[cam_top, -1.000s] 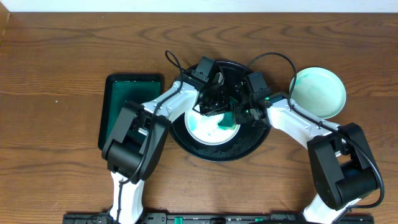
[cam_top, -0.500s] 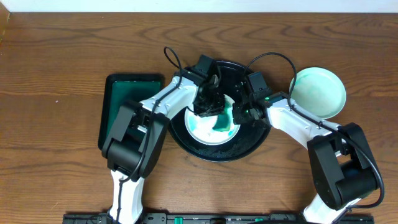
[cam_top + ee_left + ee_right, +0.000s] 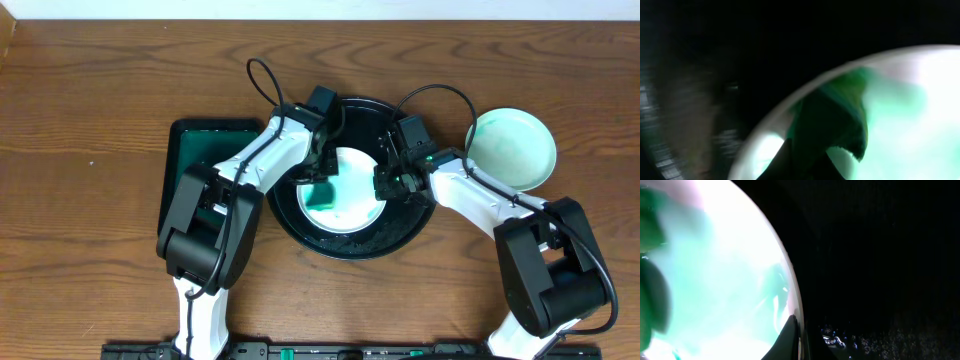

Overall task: Clean dirty plates on tray and stack at the side
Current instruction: 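Return the green sponge to the green tray with the left gripper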

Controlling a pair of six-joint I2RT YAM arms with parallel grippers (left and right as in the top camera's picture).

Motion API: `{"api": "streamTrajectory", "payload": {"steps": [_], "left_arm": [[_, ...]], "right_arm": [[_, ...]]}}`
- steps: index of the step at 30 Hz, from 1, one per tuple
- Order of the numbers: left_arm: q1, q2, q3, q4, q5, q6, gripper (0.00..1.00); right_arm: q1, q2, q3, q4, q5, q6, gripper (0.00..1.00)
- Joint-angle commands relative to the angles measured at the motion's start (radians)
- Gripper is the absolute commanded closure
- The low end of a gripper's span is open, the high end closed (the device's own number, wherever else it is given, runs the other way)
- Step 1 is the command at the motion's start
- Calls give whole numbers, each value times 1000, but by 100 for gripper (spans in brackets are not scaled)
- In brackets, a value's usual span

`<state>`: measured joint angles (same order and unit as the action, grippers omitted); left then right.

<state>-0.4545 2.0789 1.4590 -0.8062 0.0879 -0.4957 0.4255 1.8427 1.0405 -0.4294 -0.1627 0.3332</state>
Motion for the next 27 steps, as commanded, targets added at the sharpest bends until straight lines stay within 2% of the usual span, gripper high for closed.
{"api": "streamTrajectory", "payload": {"steps": [1, 6, 17, 22, 27], "left_arm": [[41, 104, -42, -71, -365, 2, 92], [29, 45, 12, -126, -366, 2, 93], [-16, -267, 45, -198, -358, 1, 93], [14, -310, 45, -257, -374, 1, 93], [87, -296, 32, -269, -477, -18, 93]], "right_arm": [[13, 25, -18, -27, -30, -8, 99], [13, 25, -18, -27, -29, -8, 99], [13, 25, -18, -20, -30, -11, 99], [13, 20, -14, -16, -30, -13, 99], [14, -15, -11, -22, -29, -58, 99]]}}
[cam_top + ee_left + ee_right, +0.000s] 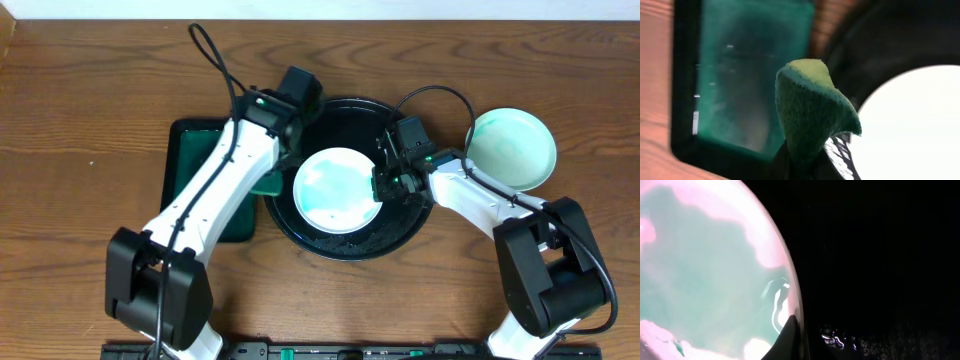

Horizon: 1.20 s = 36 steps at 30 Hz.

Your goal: Clean dirty plates on tray and stack at the side

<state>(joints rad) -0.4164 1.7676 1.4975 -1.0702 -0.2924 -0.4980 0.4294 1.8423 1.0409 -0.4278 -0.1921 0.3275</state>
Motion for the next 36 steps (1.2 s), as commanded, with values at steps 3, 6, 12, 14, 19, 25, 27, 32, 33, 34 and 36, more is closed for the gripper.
{"api": "streamTrajectory", "payload": {"steps": [3, 6, 12, 14, 19, 25, 27, 32, 33, 34, 36], "left_arm": [[112, 29, -8, -6, -95, -16, 93], [179, 33, -9, -6, -81, -16, 93], [308, 39, -11, -7, 46, 17, 93], [333, 40, -19, -6, 50, 20, 93], [364, 42, -39, -5, 50, 34, 93], [366, 42, -53, 19, 49, 56, 92], [366, 43, -72, 60, 49, 90, 91], [367, 43, -110, 105, 49, 98, 91], [367, 43, -122, 116, 49, 102, 92], [368, 43, -128, 124, 49, 103, 92], [368, 44, -149, 148, 49, 109, 92]], "right_arm": [[10, -61, -8, -37, 1, -99, 99], [10, -131, -8, -50, 16, -118, 98], [11, -295, -8, -92, 54, -156, 99], [11, -327, -8, -119, 54, -130, 78], [8, -301, -9, -133, 83, 24, 28], [11, -216, -9, -83, -6, 61, 18], [13, -190, -9, -64, -50, 61, 23], [13, -153, -9, -24, -126, 43, 48], [11, -149, -9, -17, -157, 38, 28], [8, -149, -9, -17, -157, 41, 41], [1, -146, -9, -17, -154, 77, 63]]}}
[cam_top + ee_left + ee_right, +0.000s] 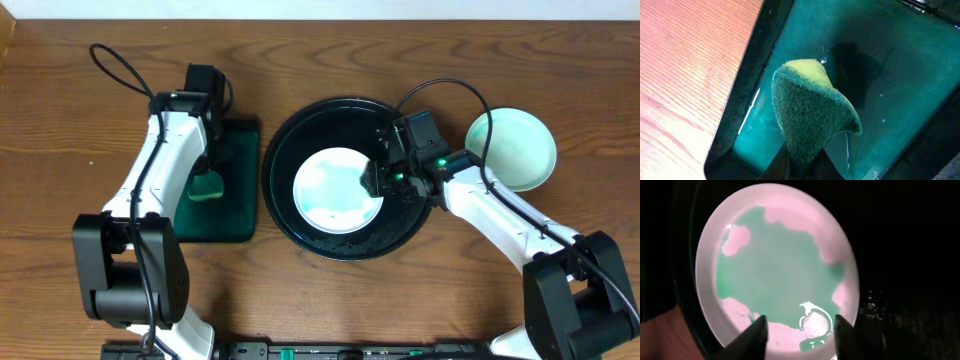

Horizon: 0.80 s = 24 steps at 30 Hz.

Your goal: Clean dirty plates on tray and stack at the side

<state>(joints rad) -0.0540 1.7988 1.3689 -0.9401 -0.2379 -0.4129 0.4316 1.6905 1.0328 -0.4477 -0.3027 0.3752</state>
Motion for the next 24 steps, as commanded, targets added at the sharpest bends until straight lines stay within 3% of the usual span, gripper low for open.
{"api": "streamTrajectory", "payload": {"steps": [1, 7, 10, 14, 15, 24], "left_arm": [[5, 18, -31, 30, -5, 24, 91], [5, 75, -33, 34, -5, 59, 83], [5, 111, -33, 37, -5, 61, 66], [5, 129, -33, 39, -5, 61, 29], [5, 129, -33, 39, -5, 60, 24], [5, 129, -33, 42, -4, 56, 22]], "right_arm": [[-2, 13, -1, 3, -22, 40, 49], [2, 82, -1, 8, -5, 43, 45], [2, 116, -1, 10, -17, 43, 45], [2, 131, -1, 11, -16, 43, 45], [2, 131, -1, 15, -17, 43, 45], [1, 113, 2, 64, -55, 17, 39]]}}
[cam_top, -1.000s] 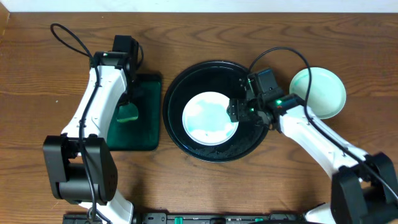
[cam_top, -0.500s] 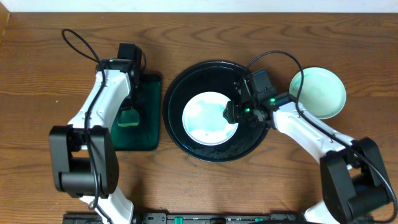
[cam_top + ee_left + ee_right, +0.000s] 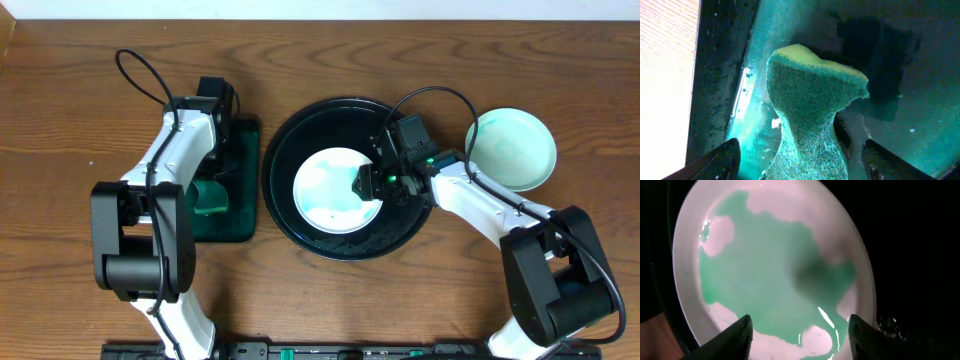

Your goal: Clean dirty plates on tray and stack at the side

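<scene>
A white plate smeared with green liquid lies in the round black tray. My right gripper hovers over the plate's right side; in the right wrist view the plate fills the space under the gripper, which is wide open and empty. A green-and-yellow sponge rests in the green basin at the left. My left gripper is open around the sponge, both fingers apart from it. In the overhead view the sponge shows under the left wrist.
A clean pale-green plate sits on the wooden table right of the tray. The rectangular basin lies just left of the tray. Cables loop behind both arms.
My left gripper was shut on the sponge over the basin; now it is open and the sponge sits in the basin. My right gripper has opened wider, closer over the plate.
First the left gripper pressed the sponge on the plate while the right was shut on the plate's rim. Then the sponge was off the plate, beside the basin. Then it hung over the basin and the right had let go. Now the sponge lies released.
</scene>
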Controlling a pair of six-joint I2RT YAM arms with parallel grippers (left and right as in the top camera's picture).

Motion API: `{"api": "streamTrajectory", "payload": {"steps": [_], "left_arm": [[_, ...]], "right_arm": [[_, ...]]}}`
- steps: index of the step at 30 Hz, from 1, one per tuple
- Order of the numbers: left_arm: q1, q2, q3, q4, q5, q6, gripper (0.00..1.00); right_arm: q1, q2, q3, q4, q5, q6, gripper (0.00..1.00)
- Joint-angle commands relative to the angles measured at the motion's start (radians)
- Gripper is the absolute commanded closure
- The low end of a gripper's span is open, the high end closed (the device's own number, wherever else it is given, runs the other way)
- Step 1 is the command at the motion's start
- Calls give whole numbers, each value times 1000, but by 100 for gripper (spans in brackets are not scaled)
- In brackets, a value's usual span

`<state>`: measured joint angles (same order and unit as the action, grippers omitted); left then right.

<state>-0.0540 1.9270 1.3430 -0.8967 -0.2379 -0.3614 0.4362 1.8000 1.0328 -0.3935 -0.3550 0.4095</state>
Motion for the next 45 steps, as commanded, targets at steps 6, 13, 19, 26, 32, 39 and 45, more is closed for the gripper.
{"api": "streamTrajectory", "payload": {"steps": [6, 13, 19, 26, 32, 39, 45], "left_arm": [[5, 1, -7, -3, -4, -8, 22], [5, 1, -7, -3, -5, -9, 22], [5, 1, -7, -3, -5, -9, 22], [5, 1, -7, -2, -5, -9, 21], [5, 1, -7, -3, -5, -9, 21], [5, 1, -7, -3, -5, -9, 21], [5, 1, -7, -3, -5, -9, 21]], "right_arm": [[-5, -69, 10, 21, -2, -59, 33], [-12, -93, 10, 15, 91, -74, 33], [-12, -67, 6, 6, 182, -100, 28], [-11, 54, 6, 51, 182, -108, 36], [-9, 112, 6, 100, 153, -108, 53], [3, 112, 6, 149, 118, -108, 99], [7, 111, 6, 155, 119, -112, 99]]}}
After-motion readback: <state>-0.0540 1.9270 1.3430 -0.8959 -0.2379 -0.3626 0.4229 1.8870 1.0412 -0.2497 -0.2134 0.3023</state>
